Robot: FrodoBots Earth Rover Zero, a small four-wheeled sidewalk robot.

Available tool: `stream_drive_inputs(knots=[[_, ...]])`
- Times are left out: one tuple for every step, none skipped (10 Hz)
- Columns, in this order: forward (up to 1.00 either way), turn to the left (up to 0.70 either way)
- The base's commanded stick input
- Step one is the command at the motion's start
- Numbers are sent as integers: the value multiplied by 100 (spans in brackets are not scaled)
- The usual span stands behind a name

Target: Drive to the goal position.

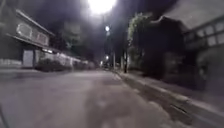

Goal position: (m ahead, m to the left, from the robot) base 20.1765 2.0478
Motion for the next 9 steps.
stream_drive_inputs(knots=[[70, 0], [70, 0], [70, 0], [70, 0], [70, 0], [70, 0], [70, 0], [70, 0], [70, 0]])
